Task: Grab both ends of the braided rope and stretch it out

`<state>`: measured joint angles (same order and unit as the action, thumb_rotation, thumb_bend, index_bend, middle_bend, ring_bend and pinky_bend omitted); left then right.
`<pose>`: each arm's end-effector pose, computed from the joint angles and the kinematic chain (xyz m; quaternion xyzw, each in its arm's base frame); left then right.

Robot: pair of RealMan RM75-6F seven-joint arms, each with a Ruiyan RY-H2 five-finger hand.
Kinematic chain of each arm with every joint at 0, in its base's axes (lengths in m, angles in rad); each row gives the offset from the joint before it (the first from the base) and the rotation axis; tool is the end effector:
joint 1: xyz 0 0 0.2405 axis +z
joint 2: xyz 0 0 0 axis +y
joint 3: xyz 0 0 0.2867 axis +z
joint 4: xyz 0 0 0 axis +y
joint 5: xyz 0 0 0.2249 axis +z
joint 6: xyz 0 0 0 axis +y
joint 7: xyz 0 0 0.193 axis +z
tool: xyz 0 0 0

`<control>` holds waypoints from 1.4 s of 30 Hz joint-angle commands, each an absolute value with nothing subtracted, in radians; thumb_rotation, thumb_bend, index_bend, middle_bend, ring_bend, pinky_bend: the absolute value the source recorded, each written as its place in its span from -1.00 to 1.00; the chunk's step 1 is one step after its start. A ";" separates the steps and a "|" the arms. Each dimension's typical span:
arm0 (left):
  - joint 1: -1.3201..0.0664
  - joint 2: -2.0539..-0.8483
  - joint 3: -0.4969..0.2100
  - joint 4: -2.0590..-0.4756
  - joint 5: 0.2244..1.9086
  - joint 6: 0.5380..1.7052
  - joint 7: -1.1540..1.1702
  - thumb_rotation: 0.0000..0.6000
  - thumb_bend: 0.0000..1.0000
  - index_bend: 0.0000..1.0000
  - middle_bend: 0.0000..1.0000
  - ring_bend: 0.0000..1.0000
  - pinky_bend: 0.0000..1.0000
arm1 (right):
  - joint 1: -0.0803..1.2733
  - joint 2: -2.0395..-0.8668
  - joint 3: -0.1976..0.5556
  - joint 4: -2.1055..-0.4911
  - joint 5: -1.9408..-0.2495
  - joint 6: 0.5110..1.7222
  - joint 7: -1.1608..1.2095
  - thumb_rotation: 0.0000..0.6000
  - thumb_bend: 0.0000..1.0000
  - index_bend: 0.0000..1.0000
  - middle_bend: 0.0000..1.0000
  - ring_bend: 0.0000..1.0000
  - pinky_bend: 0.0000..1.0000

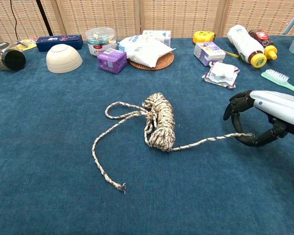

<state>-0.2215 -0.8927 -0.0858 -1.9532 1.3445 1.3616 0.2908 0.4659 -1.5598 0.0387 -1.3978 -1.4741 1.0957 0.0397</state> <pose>-0.2772 0.2733 0.1922 -0.6411 -0.3524 -0.3288 0.5973 -0.2398 -0.3249 -0.0544 0.7058 -0.4489 0.4111 0.3623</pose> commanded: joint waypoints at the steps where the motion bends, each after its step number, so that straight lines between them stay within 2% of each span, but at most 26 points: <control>1: -0.225 -0.893 -0.084 -1.953 1.347 1.355 0.293 1.00 -0.57 -0.37 -0.89 -1.00 -1.00 | 0.468 -1.553 0.041 -1.406 -1.475 1.097 0.038 1.00 -0.13 0.37 -0.34 -0.74 -1.00; 14: -0.253 -0.917 -0.083 -1.937 1.358 1.320 0.301 1.00 -0.57 -0.36 -0.89 -1.00 -1.00 | 0.474 -1.517 0.058 -1.457 -1.478 1.113 0.027 1.00 -0.12 0.41 -0.30 -0.71 -1.00; 21: -0.302 -0.947 -0.074 -1.901 1.406 1.253 0.319 1.00 -0.57 -0.34 -0.89 -1.00 -1.00 | 0.471 -1.499 0.069 -1.488 -1.476 1.132 0.036 1.00 -0.12 0.41 -0.29 -0.71 -1.00; 35: -0.413 -1.054 -0.065 -1.823 1.520 1.144 0.329 1.00 -0.57 -0.30 -0.88 -1.00 -1.00 | 0.454 -1.454 0.080 -1.549 -1.457 1.158 0.026 1.00 -0.12 0.42 -0.28 -0.71 -1.00; 42: -0.499 -1.139 -0.053 -1.740 1.648 1.093 0.266 1.00 -0.57 -0.21 -0.88 -1.00 -1.00 | 0.448 -1.465 0.075 -1.544 -1.448 1.156 0.027 1.00 -0.12 0.43 -0.28 -0.70 -1.00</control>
